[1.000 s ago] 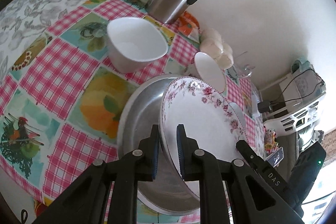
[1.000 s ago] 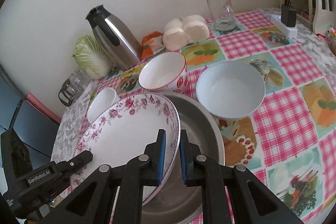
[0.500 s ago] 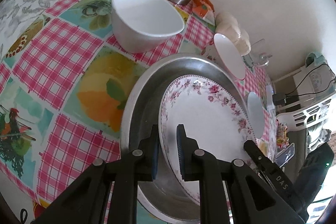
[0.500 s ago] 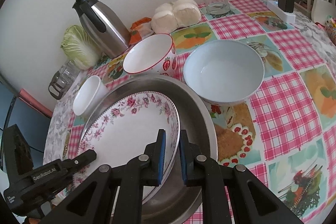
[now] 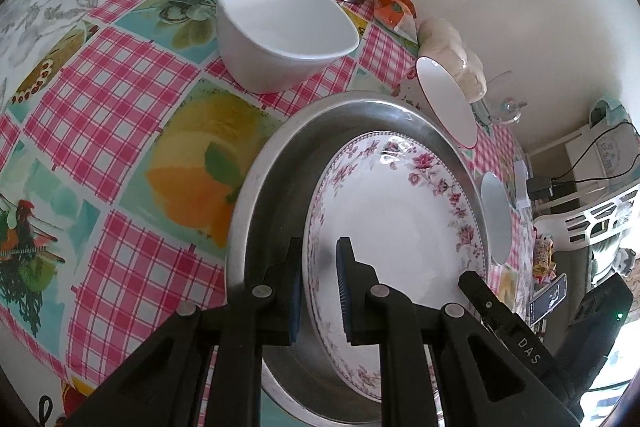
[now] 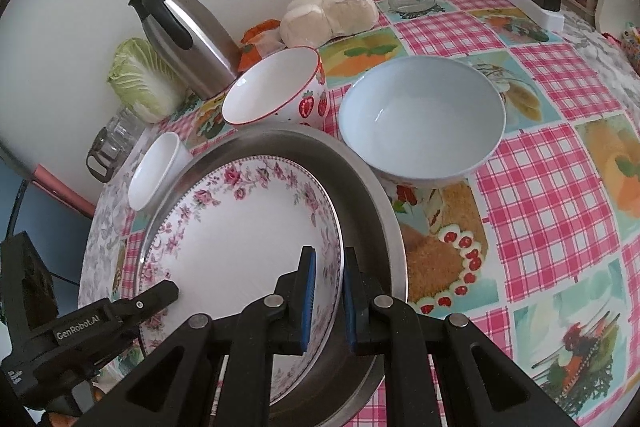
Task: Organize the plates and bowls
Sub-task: 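Carry the floral-rim plate with both grippers and lower it into the steel basin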
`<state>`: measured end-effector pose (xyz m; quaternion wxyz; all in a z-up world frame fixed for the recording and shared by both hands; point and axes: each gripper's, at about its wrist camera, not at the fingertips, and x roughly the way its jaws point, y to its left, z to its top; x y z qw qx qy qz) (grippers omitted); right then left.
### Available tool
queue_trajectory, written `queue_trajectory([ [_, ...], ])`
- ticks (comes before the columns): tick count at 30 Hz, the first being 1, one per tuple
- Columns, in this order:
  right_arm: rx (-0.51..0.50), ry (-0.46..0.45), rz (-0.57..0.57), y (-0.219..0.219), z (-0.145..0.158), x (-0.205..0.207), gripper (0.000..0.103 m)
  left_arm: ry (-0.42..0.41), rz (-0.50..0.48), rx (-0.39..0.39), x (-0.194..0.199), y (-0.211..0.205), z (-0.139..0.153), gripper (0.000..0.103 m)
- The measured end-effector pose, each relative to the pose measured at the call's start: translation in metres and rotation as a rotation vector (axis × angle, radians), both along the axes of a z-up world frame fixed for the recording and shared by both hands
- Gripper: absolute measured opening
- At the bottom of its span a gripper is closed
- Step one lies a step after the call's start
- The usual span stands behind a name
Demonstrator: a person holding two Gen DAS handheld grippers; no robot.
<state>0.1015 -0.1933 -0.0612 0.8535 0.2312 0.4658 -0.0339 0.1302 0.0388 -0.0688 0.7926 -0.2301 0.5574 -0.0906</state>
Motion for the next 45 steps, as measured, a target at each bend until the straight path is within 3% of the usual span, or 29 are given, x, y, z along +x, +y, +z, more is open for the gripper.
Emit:
queue_trajectory([
  [23,-0.090,0.029,0.034,0.008,-0.002,0.005,0.013,-0.005,0.003,0.076,0.003,-0.006,0.001,0.019],
  [29,-0.115,0.031,0.043,0.011,-0.001,0.003,0.013,-0.018,-0.012,0.094,0.002,-0.009,0.004,0.029],
  [33,-0.115,0.030,0.043,0.010,-0.002,0.004,0.013,-0.035,-0.020,0.082,0.002,-0.010,0.007,0.043],
  [45,-0.133,0.012,0.039,0.010,0.005,0.002,0.014,-0.063,-0.033,0.103,0.001,-0.013,0.014,0.054],
])
